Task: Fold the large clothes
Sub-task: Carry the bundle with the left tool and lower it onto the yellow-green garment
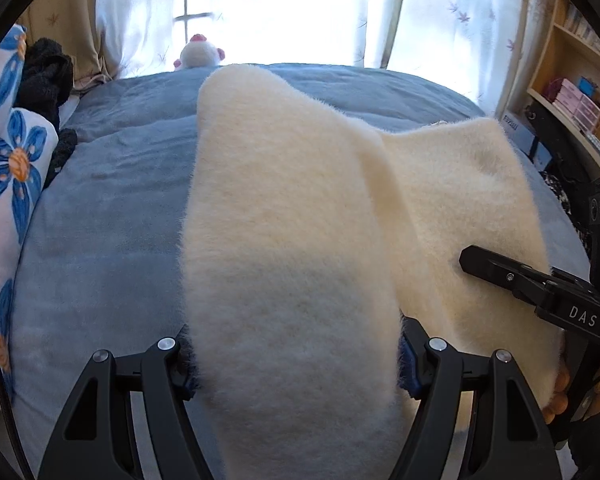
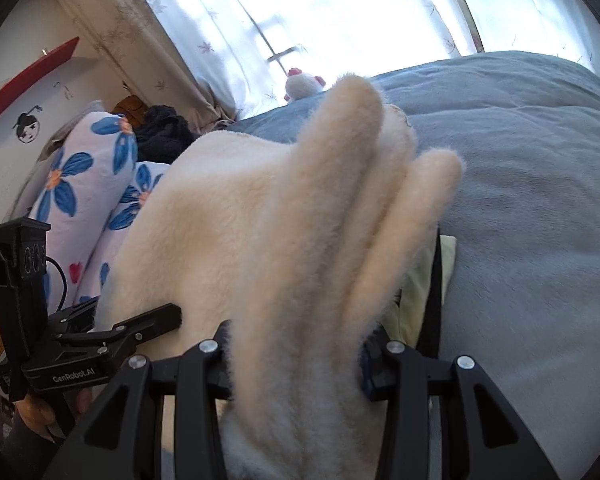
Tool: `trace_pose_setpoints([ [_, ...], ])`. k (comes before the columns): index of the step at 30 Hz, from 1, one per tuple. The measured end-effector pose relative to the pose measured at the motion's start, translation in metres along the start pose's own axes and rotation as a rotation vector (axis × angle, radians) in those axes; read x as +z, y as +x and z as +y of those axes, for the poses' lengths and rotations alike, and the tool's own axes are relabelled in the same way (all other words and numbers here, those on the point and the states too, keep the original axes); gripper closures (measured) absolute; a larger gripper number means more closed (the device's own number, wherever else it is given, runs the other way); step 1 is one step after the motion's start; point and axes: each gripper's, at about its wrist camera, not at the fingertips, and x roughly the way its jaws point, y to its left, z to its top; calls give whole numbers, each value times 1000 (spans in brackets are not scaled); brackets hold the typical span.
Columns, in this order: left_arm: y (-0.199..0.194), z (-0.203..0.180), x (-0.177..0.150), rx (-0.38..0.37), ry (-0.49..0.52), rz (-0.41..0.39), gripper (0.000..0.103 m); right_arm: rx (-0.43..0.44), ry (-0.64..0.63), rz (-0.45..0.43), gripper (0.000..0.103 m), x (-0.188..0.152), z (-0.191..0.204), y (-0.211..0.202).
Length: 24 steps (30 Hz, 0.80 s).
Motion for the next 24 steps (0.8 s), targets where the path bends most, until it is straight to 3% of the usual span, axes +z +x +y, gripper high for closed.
trace_pose_setpoints([
  [6,67,29,-4,-55,-59,2,29,-27,34,-12,62,-5,-41,52],
  [9,77,37,-12,-112,-91,-28,21,-10,57,-23,62,-13,-63,58],
  [13,86,42,-17,-125,-117,-39,14,-31,48,-23,59,-17,-63,57],
  [18,63,39,-22,-77,-124,-38,14,-79,25,19,56,-14,-49,39],
  [20,44,34,-23,-52,-94,-74,14,-104,4,29,56,-13,-43,30],
  [22,20,33,-24,-25,-85,-131,16,-141,-31,-16,56,-12,-36,13],
  [23,9,34,-24,-20,-94,-151,19,-149,-44,-49,56,-11,-32,3],
  [24,0,36,-24,-17,-109,-168,31,-142,-58,-84,56,-9,-28,-7],
])
